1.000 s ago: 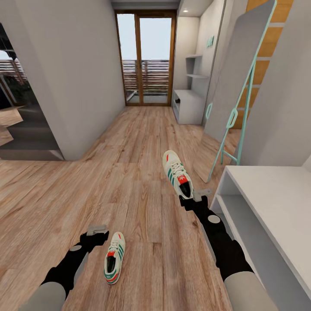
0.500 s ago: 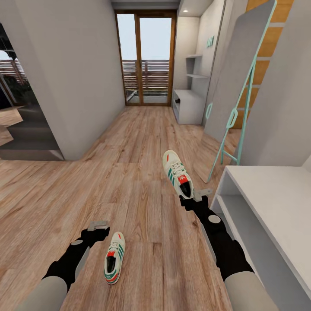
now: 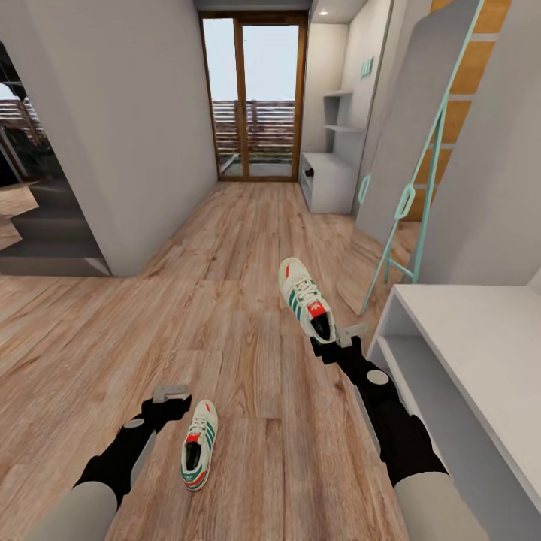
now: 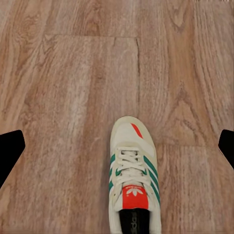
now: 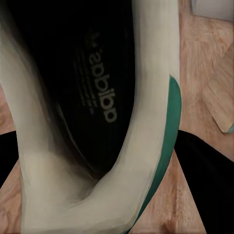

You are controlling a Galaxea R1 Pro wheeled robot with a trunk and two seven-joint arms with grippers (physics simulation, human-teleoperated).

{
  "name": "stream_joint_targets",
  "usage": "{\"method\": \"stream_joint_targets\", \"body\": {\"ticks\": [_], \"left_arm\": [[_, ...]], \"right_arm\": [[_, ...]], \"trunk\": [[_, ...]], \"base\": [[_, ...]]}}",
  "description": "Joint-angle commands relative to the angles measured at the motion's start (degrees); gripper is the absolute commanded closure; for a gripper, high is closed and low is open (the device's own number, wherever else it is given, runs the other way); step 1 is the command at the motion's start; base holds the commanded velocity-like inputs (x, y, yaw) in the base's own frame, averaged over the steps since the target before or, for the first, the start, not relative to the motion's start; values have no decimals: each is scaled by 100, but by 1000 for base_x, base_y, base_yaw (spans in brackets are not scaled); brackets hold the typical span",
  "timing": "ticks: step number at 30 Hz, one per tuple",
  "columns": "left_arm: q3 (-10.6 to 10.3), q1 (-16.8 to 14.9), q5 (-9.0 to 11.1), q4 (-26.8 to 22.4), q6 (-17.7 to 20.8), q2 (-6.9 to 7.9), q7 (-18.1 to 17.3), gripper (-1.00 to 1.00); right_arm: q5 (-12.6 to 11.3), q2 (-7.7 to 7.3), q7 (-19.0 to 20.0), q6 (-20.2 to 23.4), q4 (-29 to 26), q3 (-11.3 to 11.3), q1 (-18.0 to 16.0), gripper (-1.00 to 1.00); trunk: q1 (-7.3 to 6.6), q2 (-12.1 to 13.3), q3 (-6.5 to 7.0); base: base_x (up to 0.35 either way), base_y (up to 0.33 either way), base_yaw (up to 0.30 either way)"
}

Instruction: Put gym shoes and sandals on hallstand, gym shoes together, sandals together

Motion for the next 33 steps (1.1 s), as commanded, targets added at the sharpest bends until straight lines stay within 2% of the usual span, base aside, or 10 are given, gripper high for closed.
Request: {"method": "stream_joint_targets", "body": {"ticks": [1,5,8,19,33], "left_arm": [[45,7,-59,-5,-47,-10,-49,-100],[51,92,-60,13,-478,-24,-49,-100],[52,120,-56,44,-611,-23,-46,-100],[45,138,-79,266,-720,-13,-40,-100],[36,137,-84,271,-721,-8,-40,-100]], "right_arm": [[56,3,30,41,-12,-8,-2,100],[57,3,34,55,-12,-1,-2,100],[53,3,40,50,-13,4,-2,100],[48,11,44,53,-6,8,-2,100],[48,11,44,62,-13,0,-2,100]], "trunk": [[-1,-2,-11],[-1,-2,-20],[-1,-2,-22],[-1,-2,-23],[306,-564,-333]], "base": [[0,0,0],[0,0,0],[0,0,0],[0,0,0],[0,0,0]]}}
